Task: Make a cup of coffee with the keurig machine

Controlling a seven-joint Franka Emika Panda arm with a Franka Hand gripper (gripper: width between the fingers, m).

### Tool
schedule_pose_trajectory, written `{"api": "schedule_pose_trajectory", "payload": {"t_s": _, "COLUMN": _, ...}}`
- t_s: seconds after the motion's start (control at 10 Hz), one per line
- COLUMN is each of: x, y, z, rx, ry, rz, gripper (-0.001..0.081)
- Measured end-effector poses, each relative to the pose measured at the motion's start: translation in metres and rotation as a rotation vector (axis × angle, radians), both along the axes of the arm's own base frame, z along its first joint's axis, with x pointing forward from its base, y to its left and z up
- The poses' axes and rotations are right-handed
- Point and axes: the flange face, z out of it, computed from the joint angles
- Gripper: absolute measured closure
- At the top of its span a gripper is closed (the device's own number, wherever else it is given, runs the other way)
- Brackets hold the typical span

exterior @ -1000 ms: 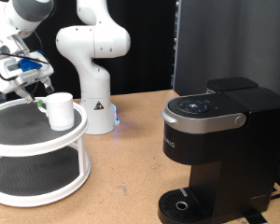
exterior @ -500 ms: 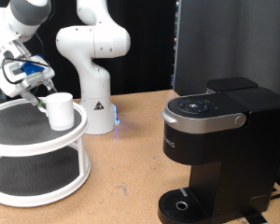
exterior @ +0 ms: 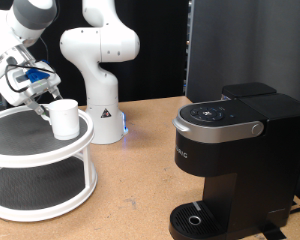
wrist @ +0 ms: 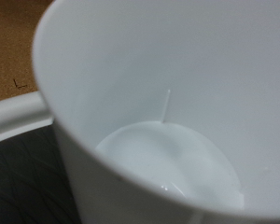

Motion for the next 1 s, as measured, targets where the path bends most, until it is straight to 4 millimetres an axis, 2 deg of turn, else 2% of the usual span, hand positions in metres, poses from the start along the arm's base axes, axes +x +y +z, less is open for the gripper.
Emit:
{"api": "schedule_pose_trajectory", "payload": {"t_s": 0.9, "x": -0.0047, "y": -0.0021, "z": -0.0023, "rx": -0.009, "ry": 0.007, "rz": -0.005, "gripper": -0.0002}}
{"api": "schedule_pose_trajectory", "payload": {"t_s": 1.0, "x": -0.0046, "y": -0.0022, "z": -0.0023, "rx": -0.008, "ry": 0.007, "rz": -0.007, "gripper": 0.0041}}
